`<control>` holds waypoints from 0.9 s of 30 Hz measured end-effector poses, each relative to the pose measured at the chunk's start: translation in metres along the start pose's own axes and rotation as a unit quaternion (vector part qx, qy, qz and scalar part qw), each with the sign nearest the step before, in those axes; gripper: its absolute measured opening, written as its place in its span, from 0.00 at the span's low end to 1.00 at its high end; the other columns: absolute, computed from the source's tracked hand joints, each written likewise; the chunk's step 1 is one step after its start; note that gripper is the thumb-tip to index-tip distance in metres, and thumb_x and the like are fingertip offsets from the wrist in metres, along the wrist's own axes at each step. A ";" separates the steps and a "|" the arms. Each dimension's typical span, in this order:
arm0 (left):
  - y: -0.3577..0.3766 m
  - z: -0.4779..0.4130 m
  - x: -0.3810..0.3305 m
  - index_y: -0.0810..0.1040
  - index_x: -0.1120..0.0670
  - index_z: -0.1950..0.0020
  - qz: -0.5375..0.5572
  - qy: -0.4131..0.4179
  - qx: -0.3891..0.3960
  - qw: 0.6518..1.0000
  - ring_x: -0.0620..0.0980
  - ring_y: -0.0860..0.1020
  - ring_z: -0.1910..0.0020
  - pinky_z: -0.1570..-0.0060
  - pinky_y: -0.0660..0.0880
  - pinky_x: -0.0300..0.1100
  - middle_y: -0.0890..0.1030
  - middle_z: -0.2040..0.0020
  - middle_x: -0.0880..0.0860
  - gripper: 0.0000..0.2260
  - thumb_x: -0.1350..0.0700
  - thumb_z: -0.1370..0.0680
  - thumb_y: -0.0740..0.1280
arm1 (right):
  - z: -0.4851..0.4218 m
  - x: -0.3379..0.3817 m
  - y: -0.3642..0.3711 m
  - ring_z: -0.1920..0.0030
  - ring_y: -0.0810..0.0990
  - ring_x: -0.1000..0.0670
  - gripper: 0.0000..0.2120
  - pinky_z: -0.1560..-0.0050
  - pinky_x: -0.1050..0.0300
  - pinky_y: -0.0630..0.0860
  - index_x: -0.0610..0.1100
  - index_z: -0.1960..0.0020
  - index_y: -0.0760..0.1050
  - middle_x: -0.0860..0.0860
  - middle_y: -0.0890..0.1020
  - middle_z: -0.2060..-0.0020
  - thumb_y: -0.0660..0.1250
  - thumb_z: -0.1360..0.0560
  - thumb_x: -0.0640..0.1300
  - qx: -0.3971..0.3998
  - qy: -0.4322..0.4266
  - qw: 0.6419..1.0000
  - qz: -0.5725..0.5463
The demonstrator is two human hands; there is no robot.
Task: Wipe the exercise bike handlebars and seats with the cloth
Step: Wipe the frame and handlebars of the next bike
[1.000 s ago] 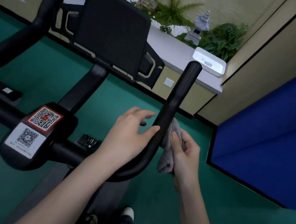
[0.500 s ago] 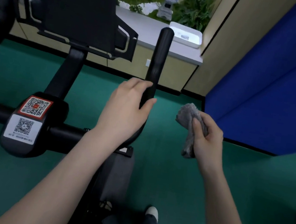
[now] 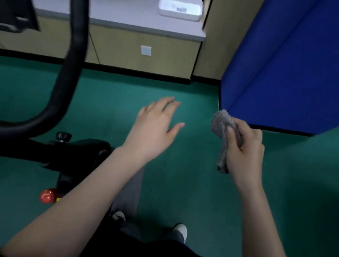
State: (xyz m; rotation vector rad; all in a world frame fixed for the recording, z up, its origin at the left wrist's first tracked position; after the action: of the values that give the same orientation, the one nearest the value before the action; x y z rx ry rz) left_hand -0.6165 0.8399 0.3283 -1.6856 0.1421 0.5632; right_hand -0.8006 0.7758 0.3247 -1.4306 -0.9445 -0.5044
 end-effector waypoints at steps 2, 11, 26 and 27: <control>0.033 -0.003 -0.024 0.63 0.55 0.26 -0.015 0.004 0.039 0.999 0.53 0.60 0.27 0.30 0.55 0.47 0.64 0.26 0.53 0.25 0.45 0.21 0.61 | -0.002 -0.023 -0.024 0.57 0.69 0.73 0.13 0.57 0.83 0.61 0.47 0.38 0.77 0.42 0.73 0.52 0.62 0.20 0.41 -0.012 0.008 1.000 0.008; 0.142 -0.009 -0.089 0.55 0.54 0.23 -0.072 -0.039 0.197 0.977 0.51 0.54 0.24 0.27 0.51 0.52 0.57 0.23 0.53 0.30 0.40 0.20 0.56 | 0.001 -0.128 -0.115 0.50 0.79 0.46 0.11 0.50 0.57 0.74 0.45 0.42 0.79 0.47 0.82 0.54 0.62 0.21 0.41 0.001 0.053 0.999 -0.001; 0.163 -0.053 -0.050 0.59 0.56 0.24 -0.023 -0.124 0.205 0.971 0.56 0.60 0.27 0.31 0.60 0.54 0.62 0.25 0.55 0.30 0.43 0.21 0.60 | -0.053 -0.162 -0.112 0.51 0.79 0.45 0.11 0.51 0.54 0.74 0.44 0.42 0.79 0.48 0.83 0.53 0.62 0.21 0.40 0.008 0.062 0.998 -0.020; 0.165 -0.060 -0.046 0.59 0.56 0.24 -0.025 -0.125 0.201 0.971 0.55 0.60 0.27 0.31 0.60 0.54 0.62 0.25 0.55 0.30 0.42 0.21 0.60 | -0.063 -0.161 -0.108 0.50 0.79 0.46 0.11 0.51 0.55 0.73 0.44 0.41 0.79 0.48 0.83 0.53 0.62 0.21 0.40 0.012 0.059 0.998 -0.015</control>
State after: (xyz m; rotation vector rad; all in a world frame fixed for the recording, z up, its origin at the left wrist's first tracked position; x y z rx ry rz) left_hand -0.7053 0.7389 0.2064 -1.2116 0.0284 0.6560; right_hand -0.9616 0.6632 0.2700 -1.3523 -0.8754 -0.5916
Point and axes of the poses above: each hand's wrist, its own z-axis away from the middle knuckle, its own y-axis out of the palm, x = y × z, the point moved 1 cm from there along -z, towards the middle knuckle
